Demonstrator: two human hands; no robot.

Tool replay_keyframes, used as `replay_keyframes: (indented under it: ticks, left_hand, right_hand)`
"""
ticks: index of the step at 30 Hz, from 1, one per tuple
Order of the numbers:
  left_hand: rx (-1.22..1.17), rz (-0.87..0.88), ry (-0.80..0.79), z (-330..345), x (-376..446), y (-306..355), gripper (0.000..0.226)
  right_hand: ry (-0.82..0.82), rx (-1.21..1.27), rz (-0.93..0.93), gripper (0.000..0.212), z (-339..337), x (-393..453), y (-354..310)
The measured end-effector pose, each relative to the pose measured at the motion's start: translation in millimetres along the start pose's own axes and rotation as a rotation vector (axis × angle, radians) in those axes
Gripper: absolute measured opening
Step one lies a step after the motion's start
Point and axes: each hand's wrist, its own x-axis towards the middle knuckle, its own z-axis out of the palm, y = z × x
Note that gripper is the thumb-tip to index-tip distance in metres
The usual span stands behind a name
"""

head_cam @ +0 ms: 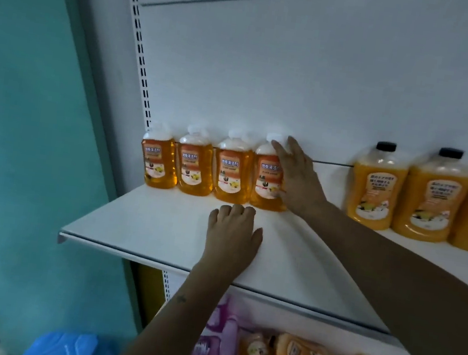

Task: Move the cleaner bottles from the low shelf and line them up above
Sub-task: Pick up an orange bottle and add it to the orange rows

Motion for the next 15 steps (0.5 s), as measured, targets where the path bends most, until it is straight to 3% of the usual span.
replay_keyframes:
  ticks: [4,8,11,15]
  left_hand:
    - [-0.437,0.053,0.294,-18.1,-22.4,-4.7,0.027]
    - [-0.7,0.074,0.437,-30.2,-82.0,-21.8,0.024]
    - [-0.851,0.069,0.386,-32.3,-132.8,-38.6,0.028]
    - [-1.076,-0.077,0.227,-13.0,-200.1,-70.2,0.031]
  right_hand:
    - [0.085,0.166,0.081,0.086,-34.5,-19.7,-27.9]
    - [0.091,0.361,0.01,0.066,-70.8,-89.1,-68.9]
    - [0.115,0.53,0.03,0.043,-89.3,-164.6,-97.9]
    - [0.069,0.658,0.134,0.023,-77.3,-269.0,-124.5]
